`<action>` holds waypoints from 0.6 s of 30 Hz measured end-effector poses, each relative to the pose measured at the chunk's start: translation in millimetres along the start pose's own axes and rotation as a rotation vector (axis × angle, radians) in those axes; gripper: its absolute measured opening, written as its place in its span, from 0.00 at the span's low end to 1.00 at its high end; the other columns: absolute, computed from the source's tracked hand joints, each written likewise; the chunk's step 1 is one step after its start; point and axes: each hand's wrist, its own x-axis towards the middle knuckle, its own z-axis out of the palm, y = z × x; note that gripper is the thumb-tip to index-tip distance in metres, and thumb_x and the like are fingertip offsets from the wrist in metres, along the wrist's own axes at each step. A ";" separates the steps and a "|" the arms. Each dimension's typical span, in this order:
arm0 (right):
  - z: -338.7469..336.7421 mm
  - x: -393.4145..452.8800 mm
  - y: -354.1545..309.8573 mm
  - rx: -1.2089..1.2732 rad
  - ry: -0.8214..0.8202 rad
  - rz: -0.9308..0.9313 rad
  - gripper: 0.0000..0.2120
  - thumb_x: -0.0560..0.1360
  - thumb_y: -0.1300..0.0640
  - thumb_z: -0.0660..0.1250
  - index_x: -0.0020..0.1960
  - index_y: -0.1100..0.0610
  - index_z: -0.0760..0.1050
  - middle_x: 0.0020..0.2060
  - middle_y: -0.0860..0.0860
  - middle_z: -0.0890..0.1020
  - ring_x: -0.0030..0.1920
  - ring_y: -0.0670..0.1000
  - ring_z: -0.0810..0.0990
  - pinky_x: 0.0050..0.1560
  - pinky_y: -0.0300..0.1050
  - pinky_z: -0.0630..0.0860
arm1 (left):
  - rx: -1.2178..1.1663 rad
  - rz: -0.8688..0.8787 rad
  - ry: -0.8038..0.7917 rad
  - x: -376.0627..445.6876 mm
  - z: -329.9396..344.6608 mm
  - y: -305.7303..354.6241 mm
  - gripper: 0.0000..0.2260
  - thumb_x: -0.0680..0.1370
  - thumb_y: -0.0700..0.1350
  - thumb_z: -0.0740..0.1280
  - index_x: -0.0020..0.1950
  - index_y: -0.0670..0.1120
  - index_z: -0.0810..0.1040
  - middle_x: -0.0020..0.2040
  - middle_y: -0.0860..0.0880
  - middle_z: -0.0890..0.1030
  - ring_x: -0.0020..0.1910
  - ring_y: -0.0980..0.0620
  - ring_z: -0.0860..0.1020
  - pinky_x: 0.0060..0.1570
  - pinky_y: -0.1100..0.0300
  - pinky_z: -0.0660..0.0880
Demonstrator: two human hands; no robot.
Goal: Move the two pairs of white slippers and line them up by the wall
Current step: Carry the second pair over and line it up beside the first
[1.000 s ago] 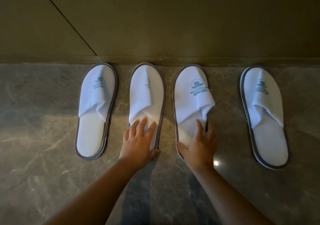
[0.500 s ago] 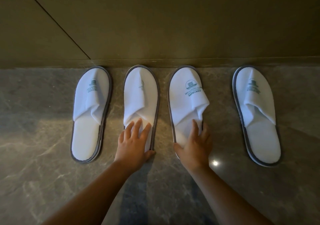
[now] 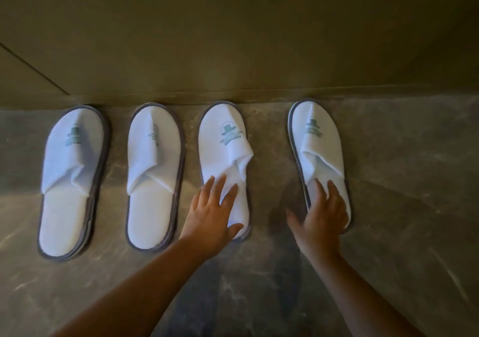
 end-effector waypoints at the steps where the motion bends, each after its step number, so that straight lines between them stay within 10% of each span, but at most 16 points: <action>1: -2.3 2.8 13.5 -0.024 -0.024 0.038 0.39 0.62 0.52 0.75 0.68 0.59 0.61 0.68 0.66 0.63 0.67 0.67 0.62 0.64 0.66 0.61 | 0.018 0.001 -0.010 2.8 2.8 3.2 0.34 0.74 0.61 0.57 0.73 0.51 0.43 0.76 0.46 0.41 0.75 0.43 0.41 0.72 0.46 0.44; 18: 19.0 2.0 27.6 0.033 -0.128 0.054 0.42 0.62 0.46 0.74 0.69 0.52 0.57 0.68 0.62 0.61 0.64 0.61 0.63 0.63 0.57 0.66 | 0.047 -0.034 -0.027 9.9 9.3 10.4 0.35 0.72 0.60 0.61 0.73 0.50 0.48 0.77 0.45 0.46 0.75 0.43 0.44 0.72 0.45 0.48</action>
